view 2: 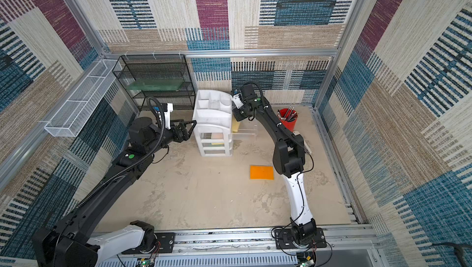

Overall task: Take the sponge out of the drawer
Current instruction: Pick up the sponge from the drawer.

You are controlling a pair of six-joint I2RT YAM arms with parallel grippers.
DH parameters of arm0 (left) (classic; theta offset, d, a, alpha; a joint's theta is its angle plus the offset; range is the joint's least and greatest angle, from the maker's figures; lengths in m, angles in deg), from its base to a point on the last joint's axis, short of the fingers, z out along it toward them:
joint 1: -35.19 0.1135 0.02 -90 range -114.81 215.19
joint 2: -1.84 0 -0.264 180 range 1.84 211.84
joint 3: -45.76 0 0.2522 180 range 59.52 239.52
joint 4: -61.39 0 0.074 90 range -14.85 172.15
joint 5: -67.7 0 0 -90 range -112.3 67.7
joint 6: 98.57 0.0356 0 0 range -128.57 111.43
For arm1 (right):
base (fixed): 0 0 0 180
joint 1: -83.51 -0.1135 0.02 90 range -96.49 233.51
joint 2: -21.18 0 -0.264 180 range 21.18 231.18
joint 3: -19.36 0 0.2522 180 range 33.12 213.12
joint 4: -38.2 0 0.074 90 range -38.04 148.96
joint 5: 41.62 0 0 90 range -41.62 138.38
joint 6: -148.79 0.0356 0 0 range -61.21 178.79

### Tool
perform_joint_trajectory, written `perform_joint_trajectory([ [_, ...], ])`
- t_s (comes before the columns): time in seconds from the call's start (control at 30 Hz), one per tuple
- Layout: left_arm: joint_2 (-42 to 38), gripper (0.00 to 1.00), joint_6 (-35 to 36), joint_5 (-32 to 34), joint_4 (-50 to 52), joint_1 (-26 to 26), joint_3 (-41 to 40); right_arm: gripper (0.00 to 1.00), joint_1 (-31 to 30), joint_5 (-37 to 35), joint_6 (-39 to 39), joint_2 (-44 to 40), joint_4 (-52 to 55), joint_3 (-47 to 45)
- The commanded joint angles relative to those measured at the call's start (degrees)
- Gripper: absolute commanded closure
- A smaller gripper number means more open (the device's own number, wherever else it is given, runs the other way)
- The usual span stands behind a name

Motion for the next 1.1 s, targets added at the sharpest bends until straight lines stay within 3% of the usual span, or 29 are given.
perform_joint_trajectory([
  [0.0, -0.41, 0.20, -1.13, -0.30, -1.94, 0.03, -0.14, 0.87, 0.10, -1.16, 2.43, -0.31, 4.47, -0.81],
  [0.2, -0.84, 0.20, -1.28, -0.13, -1.88, 0.02, -0.40, 1.00, 1.39, -4.91, 8.03, -5.59, 0.23, -2.40],
  [0.7, 0.02, 0.20, -3.38, -2.92, -3.98, 0.02, -0.31, 1.00, 0.95, -8.88, 16.84, -27.91, -18.90, -20.71],
  [0.87, 2.00, 0.21, -5.19, -4.77, -5.05, -0.06, 0.30, 1.00, 0.95, -12.04, 18.28, -29.38, -20.25, -22.18],
  [1.07, 7.20, 0.23, -11.11, -11.67, -12.12, -0.32, 1.83, 1.00, 0.07, -10.07, 21.75, -33.91, -27.11, -25.65],
])
